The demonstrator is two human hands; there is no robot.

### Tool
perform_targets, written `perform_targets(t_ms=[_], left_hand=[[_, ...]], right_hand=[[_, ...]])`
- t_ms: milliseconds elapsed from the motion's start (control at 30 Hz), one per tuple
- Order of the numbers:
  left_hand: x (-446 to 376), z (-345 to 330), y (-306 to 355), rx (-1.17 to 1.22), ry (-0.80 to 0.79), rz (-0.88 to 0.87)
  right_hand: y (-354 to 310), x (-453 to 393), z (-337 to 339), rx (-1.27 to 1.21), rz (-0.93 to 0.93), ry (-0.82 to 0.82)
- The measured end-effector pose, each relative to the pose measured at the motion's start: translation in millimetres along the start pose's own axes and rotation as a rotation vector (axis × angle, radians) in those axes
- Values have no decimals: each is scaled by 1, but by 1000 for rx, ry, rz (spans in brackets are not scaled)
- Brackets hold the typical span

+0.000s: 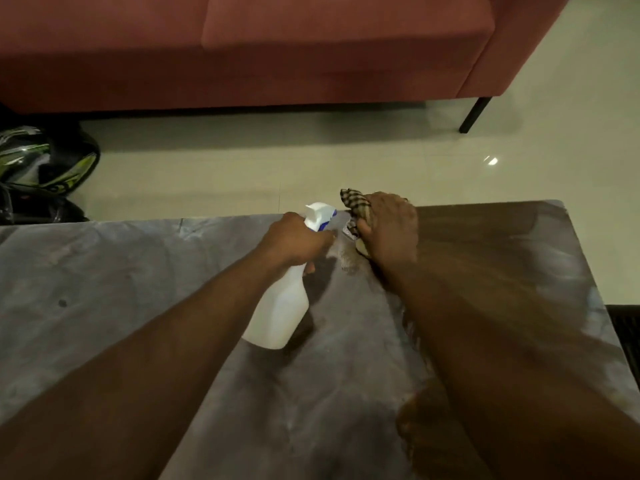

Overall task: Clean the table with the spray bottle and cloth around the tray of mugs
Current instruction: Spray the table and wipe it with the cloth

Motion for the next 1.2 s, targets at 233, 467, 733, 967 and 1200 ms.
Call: perform_targets(t_ms=[233, 467, 733, 967, 1200], left_hand=[[-5, 17, -9, 48, -119, 38], [5, 3, -35, 98, -116, 82], [40, -25, -28, -25, -125, -13], [79, -22, -49, -25, -83, 49], [142, -48, -103, 58, -47, 130]], right_hand=[[-10, 48, 13, -150, 436, 3], [-6, 9, 4, -54, -55, 54], [-34, 100, 7, -64, 494, -9], [-65, 119, 1, -120, 221, -104], [11, 147, 8, -21, -54, -126]])
Point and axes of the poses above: each hand's wrist, its own x-axis away from the middle knuckle, its own z-axis out of the back of the hand, y = z × x, the point moved 10 cm from there along -x, towards the middle knuckle, and after that the axes turned 4 degrees about x, right-handed, at the moved point
